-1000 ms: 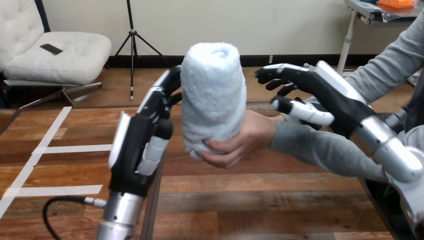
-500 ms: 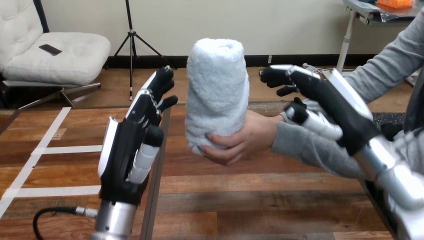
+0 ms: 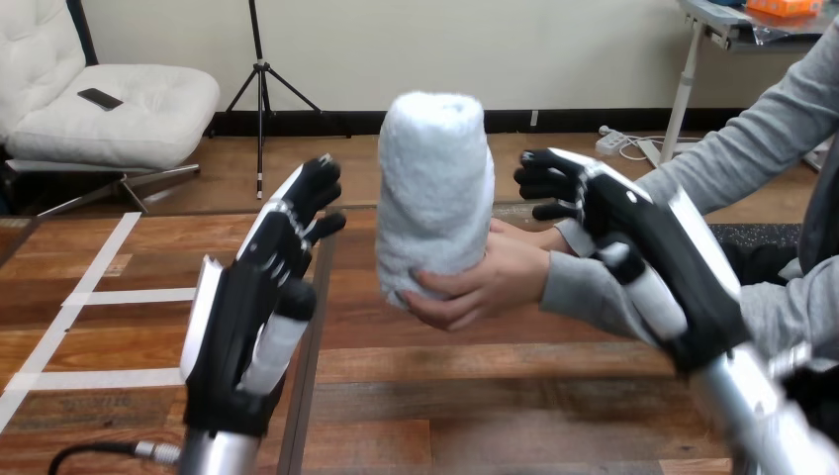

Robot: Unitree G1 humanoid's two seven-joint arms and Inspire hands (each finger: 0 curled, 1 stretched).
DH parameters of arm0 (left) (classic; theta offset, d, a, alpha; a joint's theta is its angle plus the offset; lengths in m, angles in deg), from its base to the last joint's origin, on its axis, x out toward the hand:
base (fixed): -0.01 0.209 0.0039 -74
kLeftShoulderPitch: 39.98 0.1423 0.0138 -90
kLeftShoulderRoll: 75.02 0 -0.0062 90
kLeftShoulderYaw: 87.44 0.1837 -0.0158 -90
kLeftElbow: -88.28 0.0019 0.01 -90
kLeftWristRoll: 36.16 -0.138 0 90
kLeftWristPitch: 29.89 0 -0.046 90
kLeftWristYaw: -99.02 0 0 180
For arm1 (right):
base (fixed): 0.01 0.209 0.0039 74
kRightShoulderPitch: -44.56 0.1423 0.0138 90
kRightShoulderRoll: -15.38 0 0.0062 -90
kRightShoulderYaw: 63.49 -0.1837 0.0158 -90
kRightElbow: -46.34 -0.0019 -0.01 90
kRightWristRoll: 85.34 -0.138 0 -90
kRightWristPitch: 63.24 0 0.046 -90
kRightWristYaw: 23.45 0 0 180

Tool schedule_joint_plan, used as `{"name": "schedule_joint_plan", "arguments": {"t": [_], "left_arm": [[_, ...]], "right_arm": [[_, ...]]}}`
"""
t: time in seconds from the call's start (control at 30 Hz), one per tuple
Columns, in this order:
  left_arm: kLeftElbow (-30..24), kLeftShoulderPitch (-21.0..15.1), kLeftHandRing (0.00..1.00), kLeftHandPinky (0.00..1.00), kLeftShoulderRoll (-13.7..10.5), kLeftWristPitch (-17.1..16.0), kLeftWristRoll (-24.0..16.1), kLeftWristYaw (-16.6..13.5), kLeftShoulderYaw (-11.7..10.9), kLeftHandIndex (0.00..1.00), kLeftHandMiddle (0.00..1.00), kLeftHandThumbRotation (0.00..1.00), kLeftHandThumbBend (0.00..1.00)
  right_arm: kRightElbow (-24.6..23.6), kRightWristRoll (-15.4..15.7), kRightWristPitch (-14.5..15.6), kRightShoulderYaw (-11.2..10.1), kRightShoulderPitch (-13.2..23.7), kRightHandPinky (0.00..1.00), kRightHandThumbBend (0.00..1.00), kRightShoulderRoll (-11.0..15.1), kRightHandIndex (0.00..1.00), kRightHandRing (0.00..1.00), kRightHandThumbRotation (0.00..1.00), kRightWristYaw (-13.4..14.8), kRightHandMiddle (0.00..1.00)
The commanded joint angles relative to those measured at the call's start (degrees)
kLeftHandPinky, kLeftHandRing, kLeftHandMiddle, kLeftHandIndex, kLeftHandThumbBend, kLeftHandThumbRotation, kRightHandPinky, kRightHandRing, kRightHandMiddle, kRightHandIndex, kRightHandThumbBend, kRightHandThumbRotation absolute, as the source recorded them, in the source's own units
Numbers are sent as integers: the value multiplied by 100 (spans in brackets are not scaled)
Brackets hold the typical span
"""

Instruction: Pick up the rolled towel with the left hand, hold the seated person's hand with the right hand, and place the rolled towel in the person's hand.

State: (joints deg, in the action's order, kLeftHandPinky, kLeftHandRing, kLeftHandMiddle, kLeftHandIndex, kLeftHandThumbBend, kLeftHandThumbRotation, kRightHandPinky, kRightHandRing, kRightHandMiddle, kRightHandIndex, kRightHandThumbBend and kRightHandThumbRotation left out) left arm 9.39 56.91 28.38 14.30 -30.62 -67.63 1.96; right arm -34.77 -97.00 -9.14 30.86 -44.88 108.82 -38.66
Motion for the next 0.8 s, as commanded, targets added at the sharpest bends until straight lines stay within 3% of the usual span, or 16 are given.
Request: {"name": "schedule_joint_plan", "arguments": {"t": [0.0,0.2,0.27,0.37,0.57,0.77], "left_arm": [[-693,107,92,84,-191,-15,218,186,127,89,91,93,90],[-935,339,92,82,-232,101,262,273,173,89,91,92,91],[-954,394,90,80,-230,60,233,274,159,89,91,92,92],[-1020,491,90,78,-217,58,249,293,187,89,90,91,92],[-1151,648,89,76,-218,89,341,330,232,89,90,91,93],[-1061,672,86,76,-84,-260,658,388,305,85,86,87,89]], "right_arm": [[-971,-501,67,25,-369,79,88,-444,84,83,100,-2,84],[-1199,-585,74,94,-645,79,86,-672,85,84,100,-62,85],[-1361,-731,230,149,-789,81,86,-751,86,85,100,-96,85],[-1320,-778,94,171,-878,83,85,-867,88,86,100,-228,87],[-1505,-1004,303,245,-1099,89,89,-1048,90,91,100,-358,90],[-1537,-1030,281,281,-1229,93,90,-1209,92,94,100,-503,93]]}}
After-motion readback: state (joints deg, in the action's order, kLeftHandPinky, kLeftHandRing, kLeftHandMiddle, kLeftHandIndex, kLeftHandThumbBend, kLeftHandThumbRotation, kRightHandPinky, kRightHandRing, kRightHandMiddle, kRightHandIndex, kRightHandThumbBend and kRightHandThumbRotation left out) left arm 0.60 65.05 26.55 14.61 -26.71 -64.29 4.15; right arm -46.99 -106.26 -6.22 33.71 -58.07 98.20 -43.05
